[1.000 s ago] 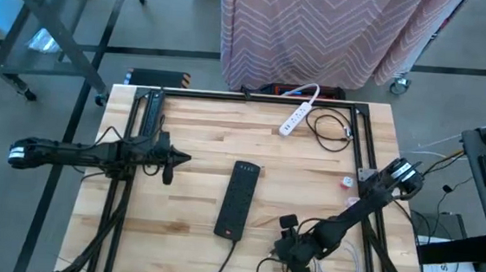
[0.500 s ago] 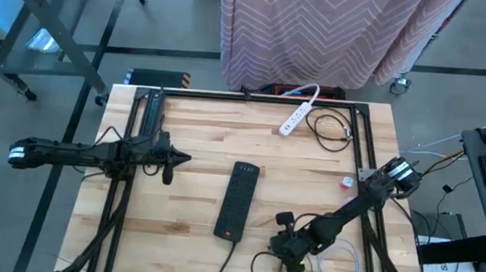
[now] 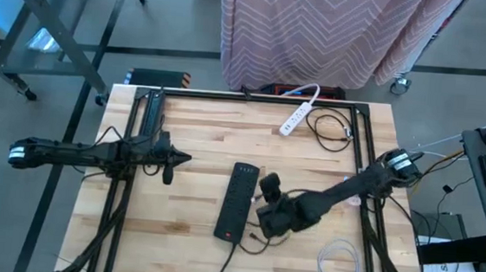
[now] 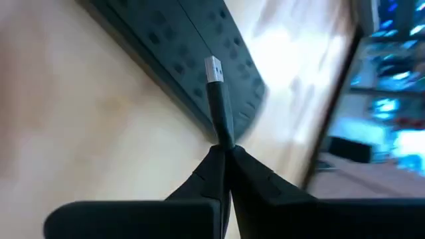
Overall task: Insert USB
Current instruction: Insert the bottom black charger cable into the bottom black outlet extension
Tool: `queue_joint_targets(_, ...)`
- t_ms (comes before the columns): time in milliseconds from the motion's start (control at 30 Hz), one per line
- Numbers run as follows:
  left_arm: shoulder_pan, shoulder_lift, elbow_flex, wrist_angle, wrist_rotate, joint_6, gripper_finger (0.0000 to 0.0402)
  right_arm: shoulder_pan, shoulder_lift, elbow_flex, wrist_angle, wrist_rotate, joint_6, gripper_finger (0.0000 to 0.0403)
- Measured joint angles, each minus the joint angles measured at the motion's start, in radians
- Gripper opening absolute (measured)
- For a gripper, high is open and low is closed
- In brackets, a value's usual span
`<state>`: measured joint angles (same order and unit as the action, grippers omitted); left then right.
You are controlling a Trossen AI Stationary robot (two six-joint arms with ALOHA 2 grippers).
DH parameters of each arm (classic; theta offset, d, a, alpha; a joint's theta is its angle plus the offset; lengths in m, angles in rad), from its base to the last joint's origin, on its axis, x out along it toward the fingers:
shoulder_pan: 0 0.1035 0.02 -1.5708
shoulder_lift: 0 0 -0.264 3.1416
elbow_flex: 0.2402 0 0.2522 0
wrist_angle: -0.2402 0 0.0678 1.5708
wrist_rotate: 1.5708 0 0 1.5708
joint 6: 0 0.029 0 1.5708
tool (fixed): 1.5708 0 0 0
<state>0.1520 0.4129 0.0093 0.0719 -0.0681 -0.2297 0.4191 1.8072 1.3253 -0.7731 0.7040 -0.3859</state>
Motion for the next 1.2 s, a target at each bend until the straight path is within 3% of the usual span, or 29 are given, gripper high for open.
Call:
queue_joint_targets(233,0.000,0.000,0.000,-0.001,0.000,0.000,0.0009,-0.137,0.005,0.008,0.053,0.136,-0.470,0.0002)
queue_joint_targets(600,0.000,0.000,0.000,0.000,0.000,0.000,0.0009,-0.231,0.005,-0.017,0.105,0.126,-0.746,0.0002)
queue_joint_targets(967,0.000,0.000,0.000,0.005,0.000,0.000,0.0009,-0.237,0.005,-0.024,0.110,0.125,-0.670,0.0002)
queue_joint_targets(1200,0.000,0.000,0.000,0.004,0.000,0.000,0.0009,-0.235,0.005,-0.024,0.220,-0.005,-0.600,0.0002)
